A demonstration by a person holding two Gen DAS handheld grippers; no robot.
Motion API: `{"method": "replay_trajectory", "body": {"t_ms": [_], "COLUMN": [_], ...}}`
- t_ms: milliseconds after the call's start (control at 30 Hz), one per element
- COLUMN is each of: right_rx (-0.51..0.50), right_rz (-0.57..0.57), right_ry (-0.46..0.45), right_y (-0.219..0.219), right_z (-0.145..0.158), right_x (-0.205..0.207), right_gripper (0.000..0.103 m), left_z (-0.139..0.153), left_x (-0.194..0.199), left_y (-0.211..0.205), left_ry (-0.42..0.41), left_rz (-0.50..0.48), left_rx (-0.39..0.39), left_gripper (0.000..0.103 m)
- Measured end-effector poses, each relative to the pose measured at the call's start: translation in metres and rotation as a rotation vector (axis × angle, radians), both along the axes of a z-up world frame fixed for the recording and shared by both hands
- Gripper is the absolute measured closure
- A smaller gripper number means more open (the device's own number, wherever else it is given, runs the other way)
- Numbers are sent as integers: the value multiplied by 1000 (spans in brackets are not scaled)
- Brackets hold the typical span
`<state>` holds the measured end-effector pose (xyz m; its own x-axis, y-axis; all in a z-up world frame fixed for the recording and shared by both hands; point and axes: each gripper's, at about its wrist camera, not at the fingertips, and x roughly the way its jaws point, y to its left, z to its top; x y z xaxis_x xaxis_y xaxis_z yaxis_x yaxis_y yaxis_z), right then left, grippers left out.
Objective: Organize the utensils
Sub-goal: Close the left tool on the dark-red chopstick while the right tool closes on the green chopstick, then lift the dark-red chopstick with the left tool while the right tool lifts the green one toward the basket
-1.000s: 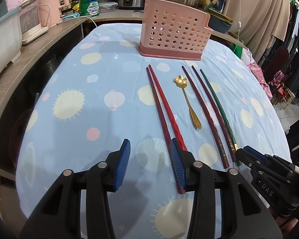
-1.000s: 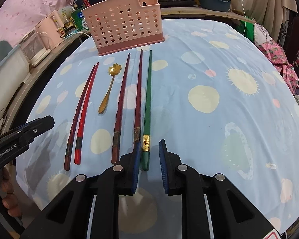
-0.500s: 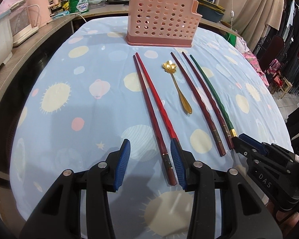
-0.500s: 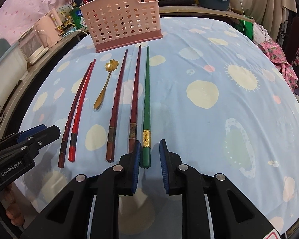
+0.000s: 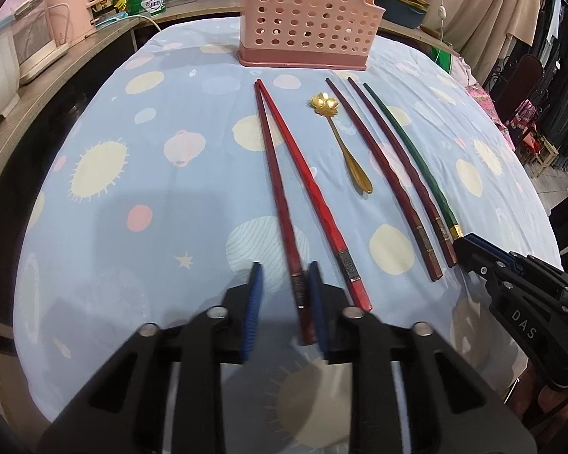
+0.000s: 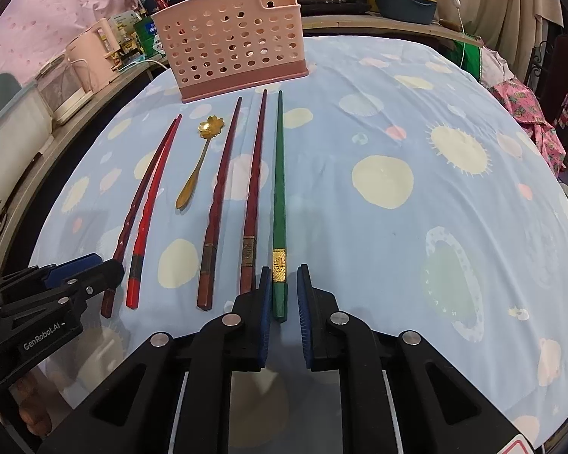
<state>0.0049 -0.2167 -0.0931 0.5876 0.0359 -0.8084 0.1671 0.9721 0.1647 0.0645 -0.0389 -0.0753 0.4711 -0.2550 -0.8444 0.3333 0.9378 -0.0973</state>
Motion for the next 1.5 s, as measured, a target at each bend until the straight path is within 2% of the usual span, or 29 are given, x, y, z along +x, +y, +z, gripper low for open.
{"method": "replay_trajectory", "body": {"t_ms": [67,400,933,1500], "right_rx": [8,24,53,53], "right_rz": [1,15,-67,-92], "right_ry": [0,-26,-212,-344], "right_y": [-1,0,-30,-46], "right_z": [0,17,93,152], "right_x": [0,-5,-7,6], "right_gripper": [96,96,96,96], "left_z": [0,19,105,170], "left_x": [2,0,10,37], "left_y": [4,22,35,38], "left_ry": [4,-38,-223,-385], "left_rz": [7,53,99,127], "left_rx": [-5,-22,-127,-197], "left_gripper": [94,95,96,96]}}
